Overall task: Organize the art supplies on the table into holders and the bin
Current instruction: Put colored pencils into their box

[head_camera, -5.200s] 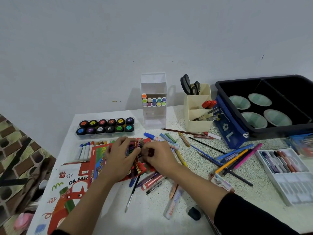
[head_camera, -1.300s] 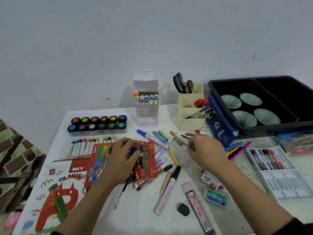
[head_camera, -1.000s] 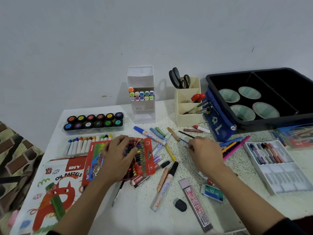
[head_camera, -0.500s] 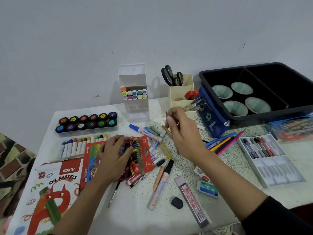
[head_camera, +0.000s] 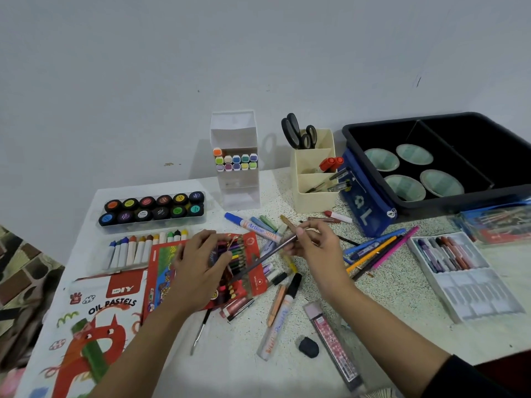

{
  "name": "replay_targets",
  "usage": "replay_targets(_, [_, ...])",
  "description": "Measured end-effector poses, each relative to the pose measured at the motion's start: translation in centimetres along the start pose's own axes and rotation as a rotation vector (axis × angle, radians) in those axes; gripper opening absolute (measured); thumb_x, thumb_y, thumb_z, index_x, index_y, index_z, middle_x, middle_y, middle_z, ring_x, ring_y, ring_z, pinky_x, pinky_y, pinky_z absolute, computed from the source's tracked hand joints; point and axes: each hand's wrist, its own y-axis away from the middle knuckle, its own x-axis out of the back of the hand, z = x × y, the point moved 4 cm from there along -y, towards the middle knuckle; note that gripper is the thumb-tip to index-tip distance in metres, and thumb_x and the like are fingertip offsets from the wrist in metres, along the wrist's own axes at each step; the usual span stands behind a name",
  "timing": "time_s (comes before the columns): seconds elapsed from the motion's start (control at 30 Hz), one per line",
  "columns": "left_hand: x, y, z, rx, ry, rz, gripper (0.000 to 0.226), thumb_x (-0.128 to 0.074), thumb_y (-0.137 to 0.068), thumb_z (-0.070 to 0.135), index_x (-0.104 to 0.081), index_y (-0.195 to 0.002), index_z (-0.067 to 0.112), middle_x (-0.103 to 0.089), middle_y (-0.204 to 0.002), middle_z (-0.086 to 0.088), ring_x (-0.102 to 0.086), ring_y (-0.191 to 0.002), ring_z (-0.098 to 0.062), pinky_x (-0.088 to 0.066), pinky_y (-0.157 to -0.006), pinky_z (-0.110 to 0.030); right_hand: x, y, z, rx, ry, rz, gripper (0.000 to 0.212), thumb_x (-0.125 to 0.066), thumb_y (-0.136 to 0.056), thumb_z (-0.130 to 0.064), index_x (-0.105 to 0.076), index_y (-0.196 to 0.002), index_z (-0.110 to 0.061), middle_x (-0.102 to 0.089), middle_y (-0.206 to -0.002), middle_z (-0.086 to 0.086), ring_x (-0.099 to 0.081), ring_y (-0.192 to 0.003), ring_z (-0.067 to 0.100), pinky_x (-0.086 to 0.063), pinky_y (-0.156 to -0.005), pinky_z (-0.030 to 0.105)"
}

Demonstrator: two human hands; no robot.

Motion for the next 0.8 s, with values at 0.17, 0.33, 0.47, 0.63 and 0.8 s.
replay_targets(0.17, [0.0,-0.1,-0.2,0.017,0.007,-0.016,0.049,-0.036,-0.085,0.059,-0.049,-0.130,0.042,-0.037,-0.146,0.006,-0.024,-0.142,-0.018,-0.010,-0.119,-0.048,0.6,-0.5,0.2,0.009,0.073,0.130,0.005,-0.052,-0.103,-0.010,-0.056,-0.103,-0.012,-0.070,-0.079,0.005,-0.067,-0.065,0.020,-0.060,-0.075,0.041])
replay_targets(0.33, [0.2,0.1,0.1,-0.013,0.023,0.005,0.042,-0.037,-0.086,0.057,-0.049,-0.124,0.045,-0.039,-0.142,0.009,-0.027,-0.138,-0.014,-0.009,-0.119,-0.046,0.5,-0.6,0.2,0.024,0.156,0.140,0.003,-0.052,-0.103,-0.010,-0.055,-0.102,-0.009,-0.070,-0.082,0.010,-0.067,-0.064,0.019,-0.060,-0.070,0.036])
replay_targets(0.47, [0.2,0.1,0.4,-0.021,-0.019,0.026,0.047,-0.037,-0.085,0.057,-0.051,-0.127,0.041,-0.038,-0.144,0.008,-0.028,-0.138,-0.010,-0.005,-0.119,-0.042,-0.6,0.0,-0.4,0.049,0.180,0.051,0.003,-0.055,-0.101,-0.006,-0.056,-0.100,-0.004,-0.069,-0.073,0.011,-0.066,-0.064,0.021,-0.059,-0.065,0.030])
replay_targets(0.63, [0.0,0.1,0.6,-0.043,-0.032,0.040,0.044,-0.035,-0.086,0.055,-0.052,-0.125,0.042,-0.041,-0.139,0.011,-0.028,-0.137,-0.008,-0.004,-0.118,-0.042,0.7,-0.7,-0.3,-0.056,0.087,0.052,0.005,-0.058,-0.097,0.001,-0.059,-0.102,0.004,-0.070,-0.065,0.008,-0.068,-0.063,0.025,-0.060,-0.073,0.042])
replay_targets(0.8, [-0.3,0.1,0.9,-0.043,-0.012,0.040,0.042,-0.035,-0.087,0.055,-0.052,-0.123,0.043,-0.042,-0.138,0.011,-0.028,-0.137,-0.008,-0.006,-0.119,-0.043,-0.5,0.3,0.0,-0.083,0.082,-0.035,0.007,-0.063,-0.093,0.002,-0.061,-0.099,0.004,-0.074,-0.073,0.016,-0.073,-0.070,0.030,-0.063,-0.071,0.037])
